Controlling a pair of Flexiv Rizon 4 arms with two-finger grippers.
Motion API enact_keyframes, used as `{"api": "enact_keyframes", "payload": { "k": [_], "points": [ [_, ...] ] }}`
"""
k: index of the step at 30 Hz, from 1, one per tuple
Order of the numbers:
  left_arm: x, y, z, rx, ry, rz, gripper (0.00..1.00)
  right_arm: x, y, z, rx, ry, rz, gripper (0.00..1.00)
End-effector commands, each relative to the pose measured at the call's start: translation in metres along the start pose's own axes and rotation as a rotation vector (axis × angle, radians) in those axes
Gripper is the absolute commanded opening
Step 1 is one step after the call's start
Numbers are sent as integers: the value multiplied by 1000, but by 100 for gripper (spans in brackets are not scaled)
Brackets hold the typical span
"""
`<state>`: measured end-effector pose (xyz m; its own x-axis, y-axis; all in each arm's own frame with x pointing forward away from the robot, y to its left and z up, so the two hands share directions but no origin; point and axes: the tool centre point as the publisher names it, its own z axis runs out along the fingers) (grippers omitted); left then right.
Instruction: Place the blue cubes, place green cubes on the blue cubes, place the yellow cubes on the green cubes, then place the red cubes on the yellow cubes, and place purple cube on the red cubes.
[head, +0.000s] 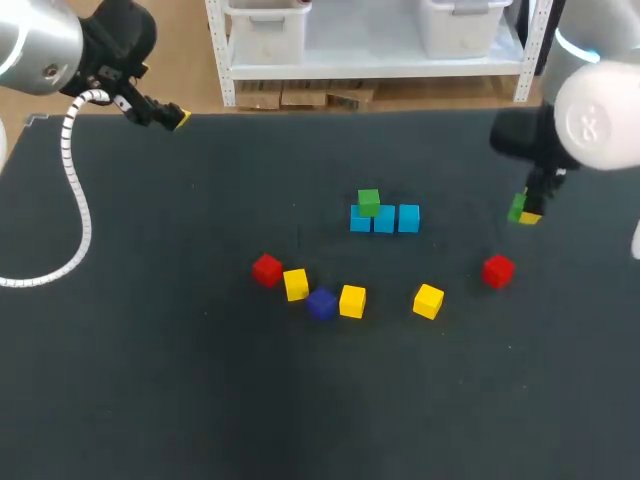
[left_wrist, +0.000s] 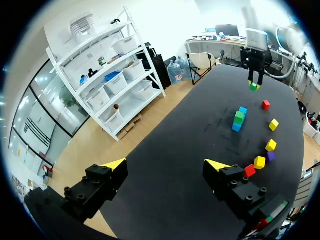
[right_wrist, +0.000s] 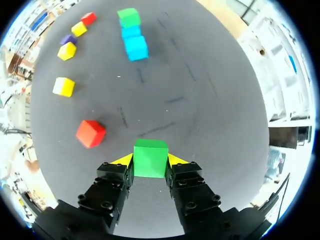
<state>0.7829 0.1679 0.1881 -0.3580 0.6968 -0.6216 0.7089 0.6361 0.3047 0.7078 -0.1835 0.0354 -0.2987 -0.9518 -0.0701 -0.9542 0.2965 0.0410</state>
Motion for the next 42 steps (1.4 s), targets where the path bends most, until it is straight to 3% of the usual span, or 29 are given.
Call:
{"api": "enact_keyframes", "payload": {
  "k": [1,5,11,19,25,34,42],
  "points": [
    [1,1,0,4,-5,2,100,-10,13,-26,13,-19,-47,0],
    [1,1,0,4,-5,2,100,-26,20,-37,12,-42,-130,0],
    [1,1,0,4,-5,2,100,-44,23,-34,-7,9,-286,0],
    [1,1,0,4,-5,2,100,-69,22,-31,-13,59,-403,0],
    [1,1,0,4,-5,2,100,-89,25,-21,-32,56,-417,0],
    [1,1,0,4,-5,2,100,-116,25,-8,41,72,-355,0],
    [1,1,0,4,-5,2,100,-134,28,-4,35,87,-330,0]
  ]
}}
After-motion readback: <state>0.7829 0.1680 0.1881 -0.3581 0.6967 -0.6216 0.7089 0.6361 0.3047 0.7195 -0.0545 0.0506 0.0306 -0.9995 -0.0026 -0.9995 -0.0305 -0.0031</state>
